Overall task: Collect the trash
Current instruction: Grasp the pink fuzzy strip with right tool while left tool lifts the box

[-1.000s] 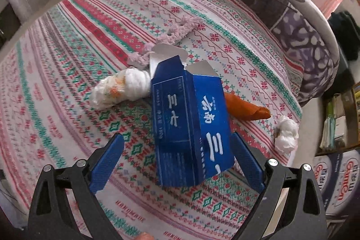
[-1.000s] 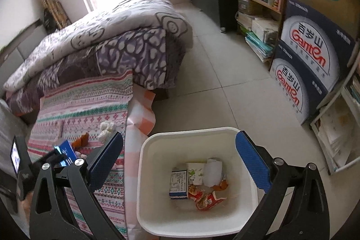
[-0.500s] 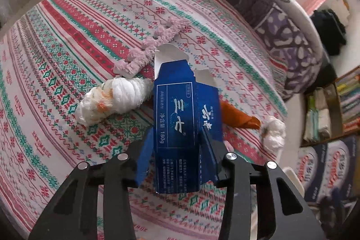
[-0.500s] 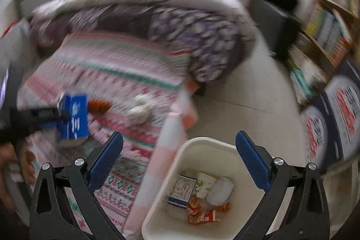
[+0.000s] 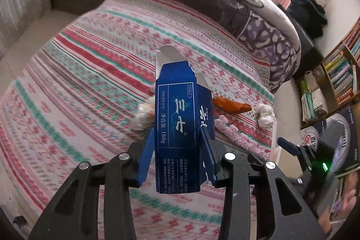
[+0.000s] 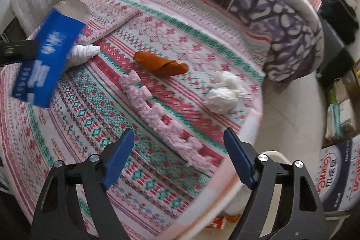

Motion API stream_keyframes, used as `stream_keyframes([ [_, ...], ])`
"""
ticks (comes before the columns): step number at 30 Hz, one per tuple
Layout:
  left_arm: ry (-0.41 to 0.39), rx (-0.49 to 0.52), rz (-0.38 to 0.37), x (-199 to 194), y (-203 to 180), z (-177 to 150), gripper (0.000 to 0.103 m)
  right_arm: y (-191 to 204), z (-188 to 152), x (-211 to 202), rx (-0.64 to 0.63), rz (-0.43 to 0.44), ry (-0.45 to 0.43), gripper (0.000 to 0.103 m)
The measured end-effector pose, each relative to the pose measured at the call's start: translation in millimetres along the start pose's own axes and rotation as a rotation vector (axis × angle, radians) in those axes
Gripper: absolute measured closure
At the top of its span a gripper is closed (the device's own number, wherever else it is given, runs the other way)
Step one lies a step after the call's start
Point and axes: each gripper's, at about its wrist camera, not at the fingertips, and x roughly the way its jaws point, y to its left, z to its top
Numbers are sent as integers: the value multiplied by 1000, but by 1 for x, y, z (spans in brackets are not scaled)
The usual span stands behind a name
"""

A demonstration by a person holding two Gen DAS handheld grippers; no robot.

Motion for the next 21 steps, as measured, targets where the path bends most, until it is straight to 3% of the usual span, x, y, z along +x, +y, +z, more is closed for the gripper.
stream_keyframes([
  [7, -33, -11, 12, -25, 36, -3, 63, 9, 0, 33, 23, 36, 96, 35],
  [8, -37, -17, 15, -27, 41, -3, 63, 11, 0, 34, 31, 39, 93, 40],
  [9, -39, -23, 18, -29, 46, -3, 63, 12, 1, 33, 35, 46, 88, 56],
  [10, -41, -31, 22, -31, 52, -3, 63, 15, 3, 31, 37, 54, 87, 66],
  [14, -54, -51, 29, -36, 63, -3, 63, 30, 9, 23, 65, 45, 77, 80],
  [21, -112, -78, 44, -51, 74, -1, 63, 62, 27, -27, 135, 75, -83, 81],
])
